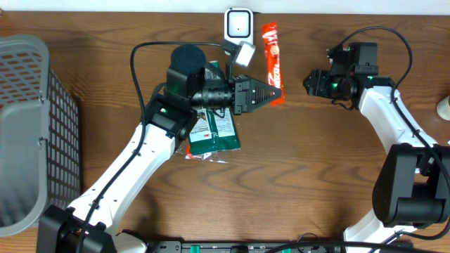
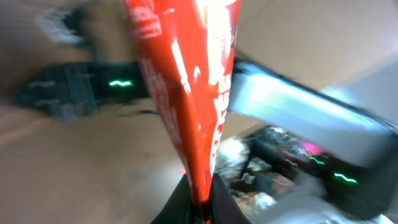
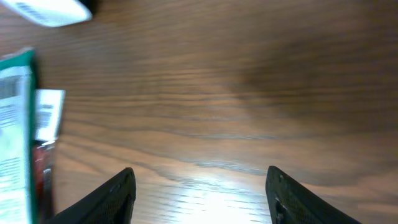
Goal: Scan the item barcode
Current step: 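Swing the red stick up toward the white scanner with the left gripper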
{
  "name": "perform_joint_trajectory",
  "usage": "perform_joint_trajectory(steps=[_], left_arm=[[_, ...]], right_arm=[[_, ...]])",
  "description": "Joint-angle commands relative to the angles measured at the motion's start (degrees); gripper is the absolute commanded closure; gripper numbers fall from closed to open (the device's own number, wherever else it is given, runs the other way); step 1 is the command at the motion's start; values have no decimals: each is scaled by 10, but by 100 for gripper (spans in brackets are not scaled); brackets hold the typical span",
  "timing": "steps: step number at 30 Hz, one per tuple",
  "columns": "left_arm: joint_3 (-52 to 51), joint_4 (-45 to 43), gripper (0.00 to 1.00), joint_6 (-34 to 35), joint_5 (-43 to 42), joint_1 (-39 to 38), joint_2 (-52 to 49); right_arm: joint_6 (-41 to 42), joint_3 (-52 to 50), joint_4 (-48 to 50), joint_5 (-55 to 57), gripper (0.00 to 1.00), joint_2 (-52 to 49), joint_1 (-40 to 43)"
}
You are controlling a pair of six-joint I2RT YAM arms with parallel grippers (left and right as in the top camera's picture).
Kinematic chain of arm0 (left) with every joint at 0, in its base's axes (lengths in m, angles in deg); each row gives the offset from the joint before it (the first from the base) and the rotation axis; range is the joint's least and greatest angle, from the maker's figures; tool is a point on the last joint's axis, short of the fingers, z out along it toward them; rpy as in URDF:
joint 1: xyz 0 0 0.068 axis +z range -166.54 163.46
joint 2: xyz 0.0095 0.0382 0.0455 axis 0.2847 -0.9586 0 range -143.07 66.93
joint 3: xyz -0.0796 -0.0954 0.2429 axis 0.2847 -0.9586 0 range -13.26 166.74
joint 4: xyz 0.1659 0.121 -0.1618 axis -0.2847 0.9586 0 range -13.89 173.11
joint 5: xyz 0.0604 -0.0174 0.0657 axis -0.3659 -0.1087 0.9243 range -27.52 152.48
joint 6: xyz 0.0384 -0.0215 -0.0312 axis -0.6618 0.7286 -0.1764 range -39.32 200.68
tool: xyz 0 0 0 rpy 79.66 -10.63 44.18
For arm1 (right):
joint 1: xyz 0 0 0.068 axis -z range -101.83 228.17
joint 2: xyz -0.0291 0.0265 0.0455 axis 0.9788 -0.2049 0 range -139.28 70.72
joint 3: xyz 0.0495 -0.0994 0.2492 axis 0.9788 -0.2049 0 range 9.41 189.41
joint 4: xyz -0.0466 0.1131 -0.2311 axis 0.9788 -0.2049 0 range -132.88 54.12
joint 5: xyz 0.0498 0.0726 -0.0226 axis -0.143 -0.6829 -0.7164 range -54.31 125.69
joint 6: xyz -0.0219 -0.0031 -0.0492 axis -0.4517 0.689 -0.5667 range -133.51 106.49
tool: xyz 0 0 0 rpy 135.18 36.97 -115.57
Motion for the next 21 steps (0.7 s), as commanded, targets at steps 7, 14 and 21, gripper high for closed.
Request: perform_joint_trajectory(steps=[7,14,21], left_arm=[[0,-150,93,-20,-249,1,7],[0,-149,93,-137,-212,17,6],[0,-117,93,-262,-4,47,6]], right_arm=[[-18,4,8,-42,31,-4,1],[-55,3,-6,-28,28,-5,1],[-62,3,-20,-19,27,-5,1]])
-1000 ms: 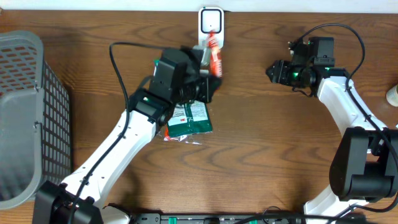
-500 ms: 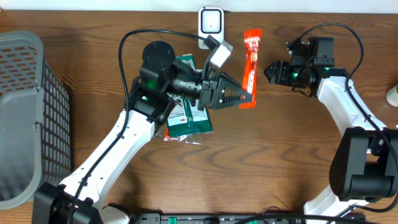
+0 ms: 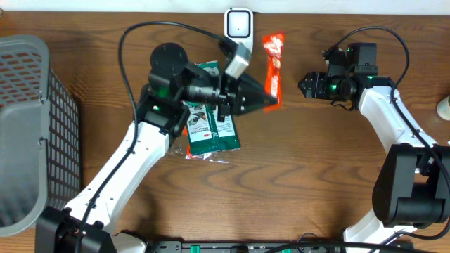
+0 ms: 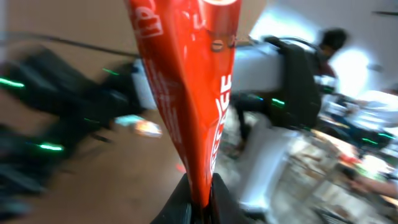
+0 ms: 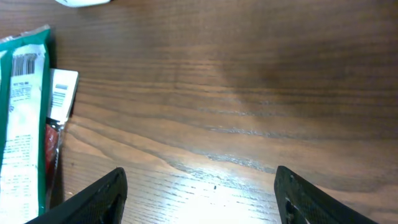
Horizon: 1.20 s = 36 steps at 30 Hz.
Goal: Scan the item barcode
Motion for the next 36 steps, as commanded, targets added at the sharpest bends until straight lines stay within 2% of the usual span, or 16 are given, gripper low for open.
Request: perform_joint_trajectory(steps=[1,4,7,11,16,20,23,33,36], left_arm=[[0,33,93,-123,169,16,4],[0,109,93,-263,384,12,4],[0,133,93,-390,595,-14,4],[0,130,93,-541,734,-57,4],[0,161,93,-659,799,-86,4],[0,183,93,-753,914,-88,-1],[0,198,93,-809,970,-88,-1],[0,168,93,-959,978,-130,0],[0,125,93,-968,992,-154,1]], right_arm=[[-24,3,-8,7,27,-5,1],[-28,3,-21,17,26,-5,1],[-28,3,-31,36,27,-5,1],[-28,3,-36,54,26,-5,1],[-28,3,-33,54,26,-5,1],[-28,3,-36,55,26,-5,1],[-28,1,-34,56,27,-5,1],[-28,-20,-28,56,28,-5,1],[-28,-28,-21,67,28,-5,1]])
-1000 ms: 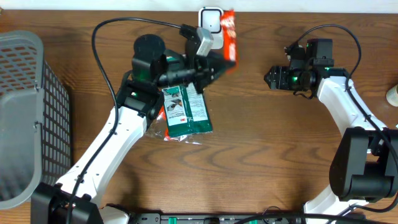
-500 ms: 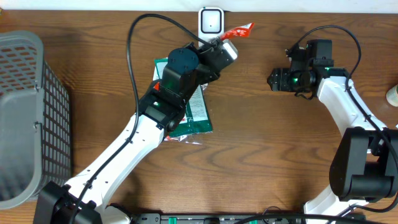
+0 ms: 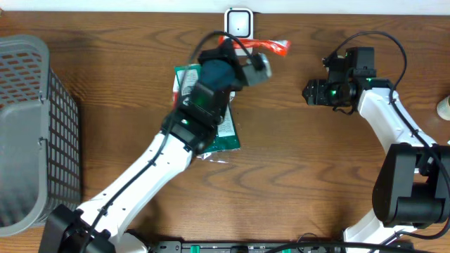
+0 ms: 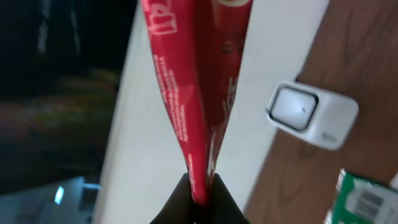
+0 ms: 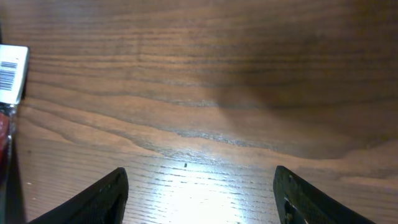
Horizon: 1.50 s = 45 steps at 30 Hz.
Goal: Scan the item barcode
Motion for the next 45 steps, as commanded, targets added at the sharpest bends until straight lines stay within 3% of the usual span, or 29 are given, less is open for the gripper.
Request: perform_joint_trajectory(steps=[1,11,16,24,39,45], left_arm=[[2,-48,93,-46,33,-28,2],[2,-319,93,-132,140,-62,3],[2,-431,93,-228,155,-62,3],[2,-449,93,-300,154,-83,3],[2,-543,93,-327,150,-91,3],[2,-631,93,-327,97,-91,3]], right_arm=[[-9,-15,8,17,28,-5,1],[-9,-38,17,31,28,-5,1],[-9,-38,17,31,28,-5,1],[-9,-38,17,31,28,-5,0],[-9,-38,17,31,27,-5,-1],[-9,-38,17,31,27,-5,-1]])
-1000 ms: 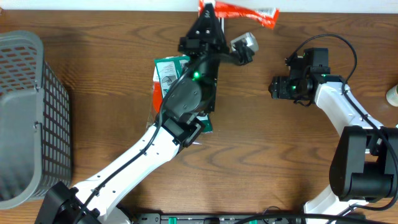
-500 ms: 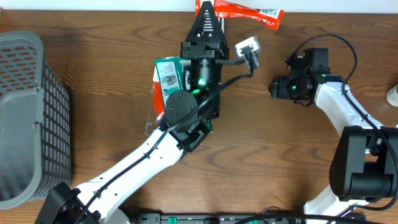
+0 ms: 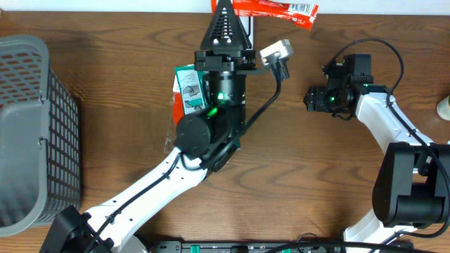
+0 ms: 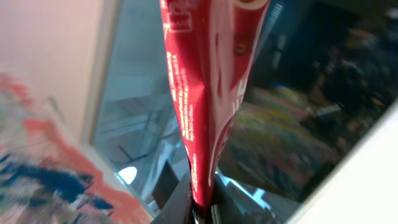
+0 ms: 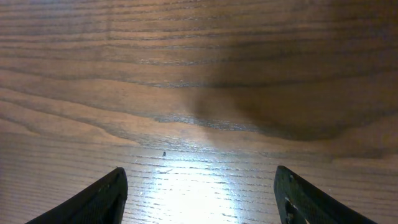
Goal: Scan the item barcode
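A red snack packet [image 3: 275,8] lies sideways along the top edge of the overhead view. My left gripper [image 3: 226,7] is shut on its end, and the arm is raised high toward the camera. In the left wrist view the red packet [image 4: 211,81] rises from the shut jaws [image 4: 200,210] against a blurred room, with no table in sight. The white scanner at the back is hidden behind the raised arm. My right gripper [image 3: 313,98] hovers open over bare wood at the right. Its dark fingers [image 5: 99,199] hold nothing.
Green packets [image 3: 188,88] lie on the table under the left arm. A grey mesh basket [image 3: 28,126] fills the left side. A pale object [image 3: 444,105] sits at the right edge. The wooden table [image 5: 205,93] shows under the right gripper.
The left arm has risen higher with the red packet, which now lies across the top edge. The left wrist view shows the room, not the scanner. The right gripper has hardly moved and stays open.
First my left gripper held the red packet low, right of the green packets and pointing right. Then the packet was lifted and tilted. Later the wrist faced the back and the packet was beside the scanner. Now it is higher. The right gripper stayed open.
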{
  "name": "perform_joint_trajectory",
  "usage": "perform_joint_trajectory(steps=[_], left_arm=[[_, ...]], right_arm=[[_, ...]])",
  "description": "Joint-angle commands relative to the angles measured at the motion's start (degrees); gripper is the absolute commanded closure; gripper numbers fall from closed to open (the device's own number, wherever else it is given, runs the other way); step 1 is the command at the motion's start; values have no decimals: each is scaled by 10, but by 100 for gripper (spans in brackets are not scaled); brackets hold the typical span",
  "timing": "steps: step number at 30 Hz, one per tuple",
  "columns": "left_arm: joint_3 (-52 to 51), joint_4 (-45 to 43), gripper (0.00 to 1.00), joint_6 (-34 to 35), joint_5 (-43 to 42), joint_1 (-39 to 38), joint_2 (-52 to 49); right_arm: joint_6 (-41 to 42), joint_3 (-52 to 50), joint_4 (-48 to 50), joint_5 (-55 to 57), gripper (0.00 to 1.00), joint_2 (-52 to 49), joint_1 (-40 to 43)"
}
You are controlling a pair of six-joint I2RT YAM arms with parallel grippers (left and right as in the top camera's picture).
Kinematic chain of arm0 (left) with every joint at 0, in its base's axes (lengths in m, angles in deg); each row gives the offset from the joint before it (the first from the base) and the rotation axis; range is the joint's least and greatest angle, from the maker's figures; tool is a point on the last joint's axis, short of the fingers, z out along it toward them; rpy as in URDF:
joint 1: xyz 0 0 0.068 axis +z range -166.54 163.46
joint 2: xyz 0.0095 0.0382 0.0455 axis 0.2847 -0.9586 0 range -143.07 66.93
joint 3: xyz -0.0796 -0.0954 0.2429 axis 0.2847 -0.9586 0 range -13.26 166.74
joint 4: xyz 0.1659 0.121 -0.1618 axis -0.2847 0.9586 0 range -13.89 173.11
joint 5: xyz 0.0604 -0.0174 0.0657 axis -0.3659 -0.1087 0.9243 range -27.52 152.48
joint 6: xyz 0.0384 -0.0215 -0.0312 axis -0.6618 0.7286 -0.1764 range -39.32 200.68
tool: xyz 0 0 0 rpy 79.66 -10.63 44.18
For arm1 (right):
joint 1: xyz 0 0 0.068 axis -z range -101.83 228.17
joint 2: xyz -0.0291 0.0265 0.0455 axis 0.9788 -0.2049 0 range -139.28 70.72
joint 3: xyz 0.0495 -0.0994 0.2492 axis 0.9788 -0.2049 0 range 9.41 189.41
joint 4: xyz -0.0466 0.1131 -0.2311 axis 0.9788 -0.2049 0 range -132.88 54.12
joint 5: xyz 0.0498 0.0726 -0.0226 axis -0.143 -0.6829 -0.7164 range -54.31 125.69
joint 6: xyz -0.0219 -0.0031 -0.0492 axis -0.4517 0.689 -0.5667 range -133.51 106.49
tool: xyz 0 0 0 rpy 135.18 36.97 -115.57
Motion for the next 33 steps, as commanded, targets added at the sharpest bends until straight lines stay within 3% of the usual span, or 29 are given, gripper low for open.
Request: perform_joint_trajectory(steps=[1,10,17,33], left_arm=[[4,-49,93,-9,-45,0,3],[4,-80,93,-80,-88,0,3],[4,-146,93,-97,-125,0,3],[4,-163,93,-108,-143,-3,3]], right_arm=[[-7,-5,1,3,27,-5,-1],[-7,-5,-1,3,27,-5,-1],[-7,-5,-2,3,27,-5,-1],[-7,-5,-5,3,27,-5,-1]])
